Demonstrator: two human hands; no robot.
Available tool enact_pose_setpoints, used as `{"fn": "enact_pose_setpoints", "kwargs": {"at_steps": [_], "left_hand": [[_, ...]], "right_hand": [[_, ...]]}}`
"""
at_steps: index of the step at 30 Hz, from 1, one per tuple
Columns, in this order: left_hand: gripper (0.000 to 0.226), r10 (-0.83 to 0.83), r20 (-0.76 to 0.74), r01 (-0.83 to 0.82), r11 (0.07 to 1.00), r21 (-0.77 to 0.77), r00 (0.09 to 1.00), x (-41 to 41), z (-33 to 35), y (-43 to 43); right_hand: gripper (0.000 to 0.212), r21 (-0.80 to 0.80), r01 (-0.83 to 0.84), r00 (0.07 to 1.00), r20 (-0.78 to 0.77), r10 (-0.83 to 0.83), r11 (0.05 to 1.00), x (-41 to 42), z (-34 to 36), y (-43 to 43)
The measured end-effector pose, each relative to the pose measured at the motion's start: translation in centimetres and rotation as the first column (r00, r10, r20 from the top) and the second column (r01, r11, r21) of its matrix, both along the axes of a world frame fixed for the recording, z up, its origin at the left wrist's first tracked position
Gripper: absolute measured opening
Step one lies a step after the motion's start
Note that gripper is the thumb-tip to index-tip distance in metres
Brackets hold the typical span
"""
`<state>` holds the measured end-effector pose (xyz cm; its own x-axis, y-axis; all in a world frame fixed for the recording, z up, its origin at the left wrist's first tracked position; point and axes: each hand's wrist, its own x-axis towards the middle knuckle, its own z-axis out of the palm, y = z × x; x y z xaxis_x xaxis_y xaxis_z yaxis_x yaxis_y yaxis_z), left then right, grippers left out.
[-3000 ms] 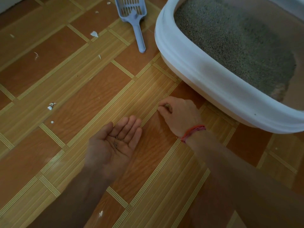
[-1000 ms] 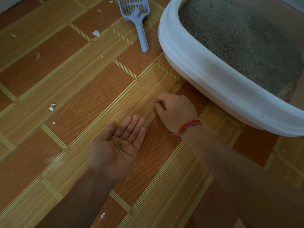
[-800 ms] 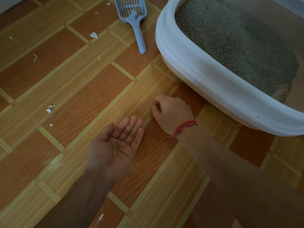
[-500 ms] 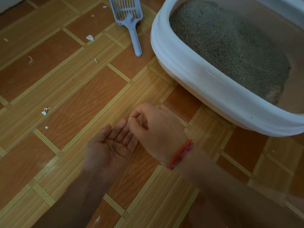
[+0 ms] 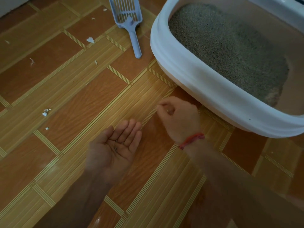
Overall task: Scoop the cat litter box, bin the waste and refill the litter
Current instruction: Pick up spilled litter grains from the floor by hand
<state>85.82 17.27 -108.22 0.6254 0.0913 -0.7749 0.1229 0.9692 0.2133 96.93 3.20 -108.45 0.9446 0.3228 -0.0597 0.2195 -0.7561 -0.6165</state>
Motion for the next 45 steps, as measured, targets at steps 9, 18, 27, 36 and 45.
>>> {"fn": "enact_pose_setpoints", "kwargs": {"at_steps": [9, 18, 27, 36, 45], "left_hand": [[0.053, -0.009, 0.019, 0.009, 1.000, 0.001, 1.000, 0.0, 0.1, 0.0], [0.054, -0.003, 0.010, 0.003, 1.000, -0.003, 1.000, 0.1, 0.2, 0.0], [0.053, -0.014, 0.019, 0.014, 1.000, 0.002, 1.000, 0.1, 0.2, -0.1], [0.054, -0.009, 0.012, 0.009, 1.000, 0.000, 1.000, 0.0, 0.1, -0.1], [0.050, -0.030, 0.048, 0.031, 0.999, -0.022, 0.998, 0.0, -0.4, -0.2]], "right_hand": [[0.013, -0.049, 0.142, 0.990, -0.017, -0.143, 0.989, 3.2, -2.4, -0.2], [0.016, -0.105, 0.135, 0.990, -0.011, -0.137, 0.985, 3.8, -2.8, 0.3], [0.023, -0.242, 0.054, 0.998, -0.014, -0.059, 0.969, 3.8, -2.5, 0.6], [0.025, -0.253, 0.018, 0.997, -0.070, -0.037, 0.967, 3.6, -1.8, 0.4], [0.014, -0.003, -0.228, 0.972, -0.061, 0.227, 0.974, -3.6, 2.7, 2.1]]}}
